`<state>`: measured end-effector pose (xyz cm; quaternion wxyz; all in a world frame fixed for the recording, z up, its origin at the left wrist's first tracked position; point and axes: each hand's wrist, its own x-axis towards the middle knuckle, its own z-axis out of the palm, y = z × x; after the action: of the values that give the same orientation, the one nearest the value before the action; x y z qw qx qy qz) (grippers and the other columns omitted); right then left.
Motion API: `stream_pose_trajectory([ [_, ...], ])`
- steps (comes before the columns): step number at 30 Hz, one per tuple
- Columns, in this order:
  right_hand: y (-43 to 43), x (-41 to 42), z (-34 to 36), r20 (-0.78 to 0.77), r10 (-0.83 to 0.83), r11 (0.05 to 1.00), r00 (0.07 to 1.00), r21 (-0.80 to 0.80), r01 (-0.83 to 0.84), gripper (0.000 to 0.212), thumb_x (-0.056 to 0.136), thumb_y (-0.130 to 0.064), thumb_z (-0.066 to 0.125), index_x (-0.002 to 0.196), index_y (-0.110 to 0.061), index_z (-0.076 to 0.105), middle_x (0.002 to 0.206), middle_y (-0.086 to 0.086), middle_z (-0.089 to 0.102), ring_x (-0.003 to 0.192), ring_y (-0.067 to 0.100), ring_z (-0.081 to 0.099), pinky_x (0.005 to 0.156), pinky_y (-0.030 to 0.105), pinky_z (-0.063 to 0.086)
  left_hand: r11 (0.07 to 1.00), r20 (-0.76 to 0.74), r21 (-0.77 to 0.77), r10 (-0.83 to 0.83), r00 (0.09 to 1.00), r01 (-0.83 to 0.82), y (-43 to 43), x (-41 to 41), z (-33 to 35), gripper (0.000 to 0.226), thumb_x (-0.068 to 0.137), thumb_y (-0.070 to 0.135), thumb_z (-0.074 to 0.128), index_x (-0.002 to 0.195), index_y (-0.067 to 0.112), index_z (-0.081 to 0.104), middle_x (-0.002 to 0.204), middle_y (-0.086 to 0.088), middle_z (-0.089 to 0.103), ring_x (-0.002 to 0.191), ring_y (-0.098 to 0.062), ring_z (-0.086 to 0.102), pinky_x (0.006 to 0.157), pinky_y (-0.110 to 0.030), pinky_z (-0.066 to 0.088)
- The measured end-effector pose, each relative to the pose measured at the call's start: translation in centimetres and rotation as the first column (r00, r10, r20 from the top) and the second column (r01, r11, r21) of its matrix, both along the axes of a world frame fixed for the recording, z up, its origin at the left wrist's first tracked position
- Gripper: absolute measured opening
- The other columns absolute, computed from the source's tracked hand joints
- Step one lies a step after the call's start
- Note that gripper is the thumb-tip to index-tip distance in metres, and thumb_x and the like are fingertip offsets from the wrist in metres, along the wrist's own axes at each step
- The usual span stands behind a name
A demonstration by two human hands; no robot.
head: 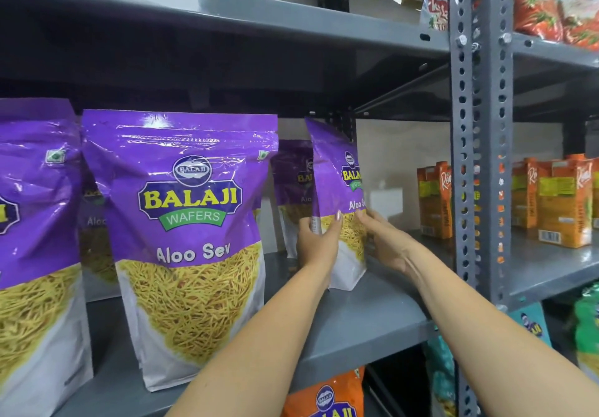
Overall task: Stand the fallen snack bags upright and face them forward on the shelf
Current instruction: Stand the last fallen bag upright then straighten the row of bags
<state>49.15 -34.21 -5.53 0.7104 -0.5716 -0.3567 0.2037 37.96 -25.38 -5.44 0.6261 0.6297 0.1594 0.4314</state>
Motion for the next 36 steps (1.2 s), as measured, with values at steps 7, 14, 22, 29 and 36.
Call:
stream_pose_trajectory([
  [7,0.4,0.3,0.0,0.047,-0.104,0.994,0.993,0.041,0.102,0.051,0.076,-0.068,0.055,0.093,-0.022,0.073,0.084,-0.004,0.077,0.071,0.009,0.069,0.068,0.025,0.056,0.971,0.016,-0.026,0.237,0.971,-0.237,1.1,-0.2,-0.1,0.043,0.082,0.046,0.062,0.115,0.019,0.061,0.117,-0.007,0.066,0.109,-0.031,0.061,0.098,-0.043,0.047],
  [14,-0.5,-0.5,0.0,0.052,-0.198,0.976,0.979,0.106,0.192,0.065,0.06,-0.058,0.072,0.1,-0.007,0.073,0.085,0.0,0.079,0.076,0.014,0.071,0.073,0.03,0.056,0.938,0.09,-0.039,0.347,0.934,-0.345,1.5,-0.7,-0.3,0.024,0.096,0.015,0.048,0.088,0.0,0.064,0.066,-0.002,0.051,0.067,-0.024,0.046,0.049,-0.027,0.026],
  [22,-1.0,-1.0,-0.3,0.082,-0.094,0.995,0.992,0.026,0.092,0.056,0.068,-0.071,0.055,0.101,-0.029,0.073,0.093,-0.003,0.077,0.085,0.016,0.069,0.089,0.032,0.046,0.97,-0.012,0.055,0.237,0.971,-0.236,0.9,-1.4,-0.5,0.087,0.077,0.059,0.064,0.146,0.018,0.032,0.149,-0.005,0.044,0.137,-0.027,0.042,0.112,-0.044,0.034],
  [29,-1.6,-2.9,-0.3,0.125,-0.083,0.994,0.989,-0.054,0.09,0.066,0.073,-0.061,0.06,0.124,-0.02,0.061,0.121,0.004,0.071,0.117,0.029,0.063,0.109,0.05,0.034,0.964,-0.097,0.166,0.224,0.97,-0.206,0.5,-1.4,-1.2,0.067,0.067,0.066,0.069,0.109,0.017,0.051,0.115,-0.005,0.065,0.106,-0.028,0.062,0.09,-0.041,0.051],
  [36,-3.2,-4.7,-1.1,0.128,-0.11,0.992,0.986,-0.045,0.117,0.062,0.076,-0.066,0.058,0.126,-0.03,0.059,0.121,-0.006,0.071,0.114,0.016,0.065,0.1,0.043,0.045,0.953,-0.141,0.241,0.222,0.965,-0.184,-0.8,-3.4,-1.7,0.07,0.061,0.079,0.06,0.1,0.023,0.048,0.106,0.001,0.066,0.098,-0.026,0.064,0.087,-0.042,0.053],
])
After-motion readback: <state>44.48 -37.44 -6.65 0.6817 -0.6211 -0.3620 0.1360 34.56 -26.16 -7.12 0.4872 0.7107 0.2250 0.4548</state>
